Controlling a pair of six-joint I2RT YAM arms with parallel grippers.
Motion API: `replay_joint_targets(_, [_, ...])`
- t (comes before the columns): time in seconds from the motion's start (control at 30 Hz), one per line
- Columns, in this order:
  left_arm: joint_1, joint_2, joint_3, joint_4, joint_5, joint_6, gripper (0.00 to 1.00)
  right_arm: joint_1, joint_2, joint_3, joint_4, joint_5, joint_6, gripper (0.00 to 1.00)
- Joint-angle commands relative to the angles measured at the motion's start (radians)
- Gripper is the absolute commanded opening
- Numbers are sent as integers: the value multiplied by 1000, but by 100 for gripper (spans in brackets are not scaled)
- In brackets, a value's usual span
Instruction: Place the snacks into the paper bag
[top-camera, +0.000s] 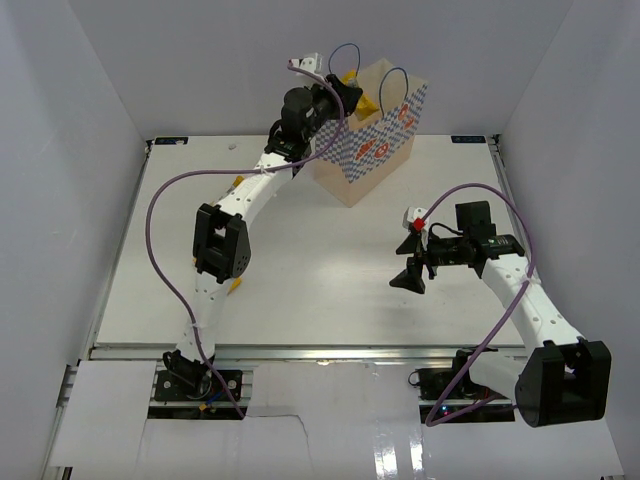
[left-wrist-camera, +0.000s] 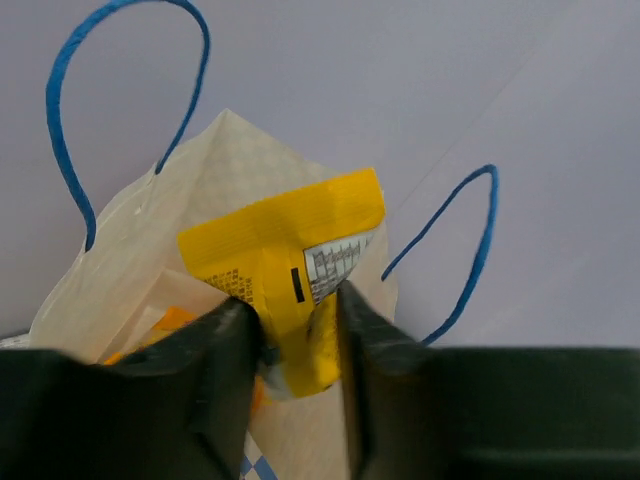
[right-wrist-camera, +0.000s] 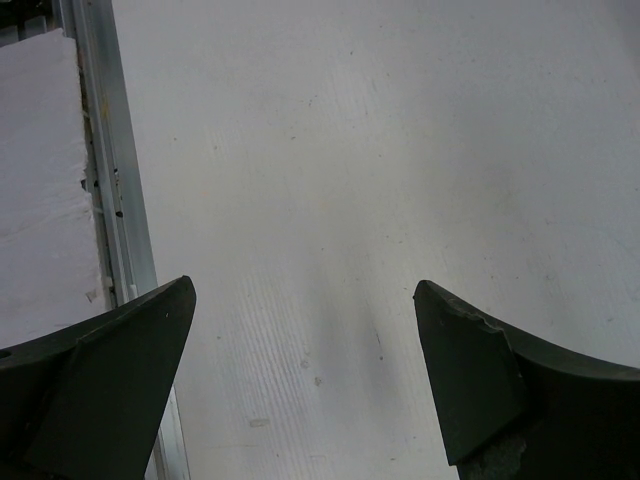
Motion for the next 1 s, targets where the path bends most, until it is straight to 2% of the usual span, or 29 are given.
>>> replay_joint_targets(0.0, [-7, -85, -1, 66, 8, 19, 50, -4, -16, -13, 31, -26, 15, 96])
replay_joint_targets(0.03, [-13, -92, -5, 66, 19, 40, 63, -2, -15, -15, 32, -28, 16, 96])
replay_joint_targets(0.1, [-19, -111, 5, 65, 31, 68, 71, -1, -15, -15, 34, -31, 19, 96])
replay_joint_targets(0.13, [-19, -118, 14, 65, 33, 72, 80, 1, -12, -15, 34, -32, 19, 96])
replay_joint_targets(0.23, [-19, -171, 13, 56, 30, 109, 82, 2, -10, -15, 38, -29, 24, 96])
replay_joint_targets(0.33, [-19, -284, -65, 20, -4, 149, 82, 5, -13, -19, 66, -13, 64, 95])
replay_joint_targets(0.43, [-18, -465, -270, -30, -56, 244, 81, 8, -13, -27, 86, 0, 88, 95])
replay_joint_targets(0.47, [-15, -514, -400, -61, -97, 279, 82, 11, -13, -28, 98, 4, 102, 95])
replay_joint_targets(0.5, [-12, -563, -460, -85, -98, 285, 82, 11, -13, -31, 107, 10, 119, 95])
replay_joint_targets(0.53, [1, -651, -511, -119, -186, 284, 82, 16, -8, -36, 123, 26, 139, 94])
replay_joint_targets(0.57, [10, -692, -557, -218, -229, 272, 83, 16, -8, -39, 150, 32, 177, 94])
replay_joint_targets(0.67, [76, -842, -723, -475, -357, 131, 84, 17, -1, -51, 251, 124, 321, 91])
replay_joint_targets(0.7, [102, -876, -763, -539, -363, -5, 84, 19, 1, -56, 297, 194, 393, 91])
replay_joint_targets(0.73, [176, -913, -863, -585, -330, -71, 83, 19, 7, -61, 336, 336, 450, 91])
replay_joint_targets(0.77, [212, -992, -925, -645, -314, -130, 83, 19, 11, -62, 362, 398, 488, 92])
replay_joint_targets(0.8, [258, -1035, -1056, -659, -313, -224, 83, 21, 13, -62, 412, 523, 562, 94])
replay_joint_targets(0.9, [295, -1197, -1235, -691, -358, -338, 85, 22, 22, -65, 486, 696, 694, 98])
replay_joint_targets(0.97, [312, -1241, -1343, -771, -409, -467, 87, 22, 31, -59, 497, 802, 729, 93])
